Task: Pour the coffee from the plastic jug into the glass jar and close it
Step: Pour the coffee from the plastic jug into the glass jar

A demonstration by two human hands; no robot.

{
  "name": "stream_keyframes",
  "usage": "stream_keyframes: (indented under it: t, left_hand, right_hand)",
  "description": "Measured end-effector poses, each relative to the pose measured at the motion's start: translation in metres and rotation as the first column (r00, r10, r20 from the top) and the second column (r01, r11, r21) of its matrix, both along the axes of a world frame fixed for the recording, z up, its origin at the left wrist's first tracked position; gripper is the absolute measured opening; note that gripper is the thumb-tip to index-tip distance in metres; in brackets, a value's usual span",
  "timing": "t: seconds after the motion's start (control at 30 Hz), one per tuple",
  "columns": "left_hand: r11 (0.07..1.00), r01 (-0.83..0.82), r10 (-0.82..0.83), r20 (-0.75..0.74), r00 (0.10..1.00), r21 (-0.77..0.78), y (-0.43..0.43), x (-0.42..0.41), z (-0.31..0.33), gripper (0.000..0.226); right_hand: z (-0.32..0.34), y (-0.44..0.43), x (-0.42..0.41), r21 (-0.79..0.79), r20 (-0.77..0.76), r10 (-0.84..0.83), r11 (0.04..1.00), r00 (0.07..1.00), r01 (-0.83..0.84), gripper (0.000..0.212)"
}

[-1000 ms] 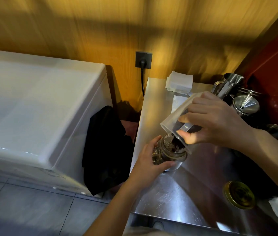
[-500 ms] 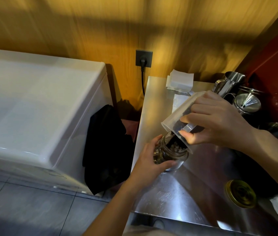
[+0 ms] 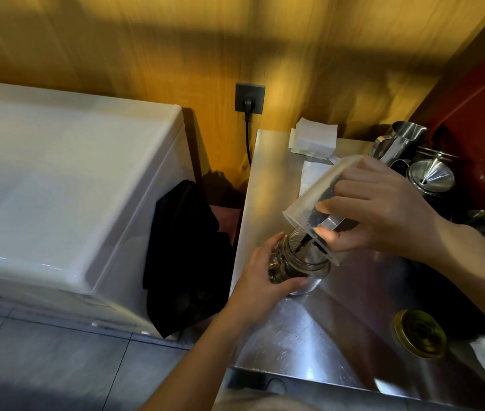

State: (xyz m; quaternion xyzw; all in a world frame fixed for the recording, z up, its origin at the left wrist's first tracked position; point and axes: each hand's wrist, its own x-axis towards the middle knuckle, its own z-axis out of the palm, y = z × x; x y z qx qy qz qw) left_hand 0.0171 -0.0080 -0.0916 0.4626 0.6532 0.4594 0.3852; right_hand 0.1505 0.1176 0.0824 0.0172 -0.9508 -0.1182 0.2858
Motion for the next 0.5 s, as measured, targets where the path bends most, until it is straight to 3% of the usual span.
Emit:
stream_keyframes:
  t: [0.5]
  left_hand:
    - [1.0,-0.005,0.005,0.01,1.0,0.018,-0.003,0.001,0.0055,0.085]
  right_hand:
    - [0.0016,-0.0013,-0.0006,0.028,0.0,0.013,1.0,1.0,-0.013,0.032]
